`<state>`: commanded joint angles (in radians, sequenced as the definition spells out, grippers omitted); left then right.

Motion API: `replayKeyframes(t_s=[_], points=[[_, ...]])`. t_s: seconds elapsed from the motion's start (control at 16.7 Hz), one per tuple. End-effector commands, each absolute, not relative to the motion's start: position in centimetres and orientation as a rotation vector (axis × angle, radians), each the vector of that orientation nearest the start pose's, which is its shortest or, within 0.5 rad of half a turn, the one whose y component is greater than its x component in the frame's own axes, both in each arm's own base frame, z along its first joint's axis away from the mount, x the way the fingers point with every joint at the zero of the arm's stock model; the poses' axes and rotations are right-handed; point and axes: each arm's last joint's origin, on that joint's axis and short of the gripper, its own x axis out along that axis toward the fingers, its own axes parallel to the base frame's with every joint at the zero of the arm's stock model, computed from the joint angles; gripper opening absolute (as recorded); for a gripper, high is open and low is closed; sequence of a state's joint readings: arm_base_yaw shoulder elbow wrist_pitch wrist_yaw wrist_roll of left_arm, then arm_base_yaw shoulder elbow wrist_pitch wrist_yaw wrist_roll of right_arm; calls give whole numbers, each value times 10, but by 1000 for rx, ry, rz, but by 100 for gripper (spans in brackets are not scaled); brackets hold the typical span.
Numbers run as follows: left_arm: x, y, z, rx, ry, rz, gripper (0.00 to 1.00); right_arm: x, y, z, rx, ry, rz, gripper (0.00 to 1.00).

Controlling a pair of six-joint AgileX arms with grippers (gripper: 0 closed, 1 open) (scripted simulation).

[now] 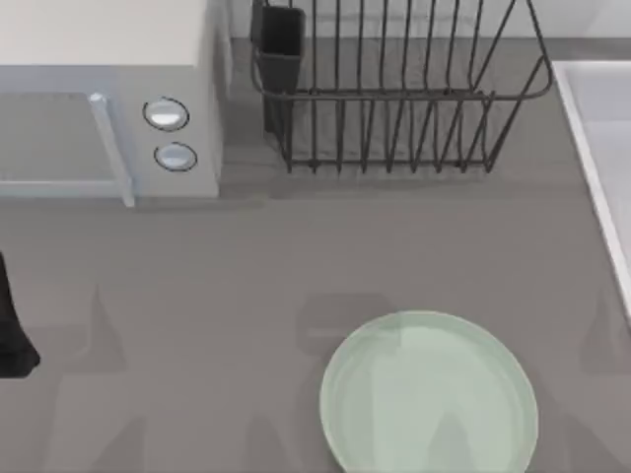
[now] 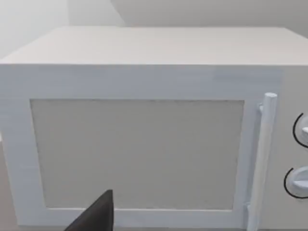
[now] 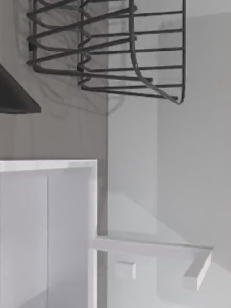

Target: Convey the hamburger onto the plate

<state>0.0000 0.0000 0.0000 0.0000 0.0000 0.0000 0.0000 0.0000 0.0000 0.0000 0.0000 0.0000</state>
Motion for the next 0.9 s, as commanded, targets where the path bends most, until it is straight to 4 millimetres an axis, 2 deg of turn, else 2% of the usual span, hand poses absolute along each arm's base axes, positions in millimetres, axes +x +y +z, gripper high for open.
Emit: replayKeyframes(t_s=[0.24,0.42,0.6,0.9], points=[[106,-1,160,0,0,0,100,106,-2,164,-30,38,-7,100],[106,-1,160,0,0,0,100,110,-4,174,-127,181,-17,100],[106,-1,160,0,0,0,100,122,-8,183,-258,437,3,100],[106,-1,160,0,0,0,100,157,-19,184,-444,966,157,100]])
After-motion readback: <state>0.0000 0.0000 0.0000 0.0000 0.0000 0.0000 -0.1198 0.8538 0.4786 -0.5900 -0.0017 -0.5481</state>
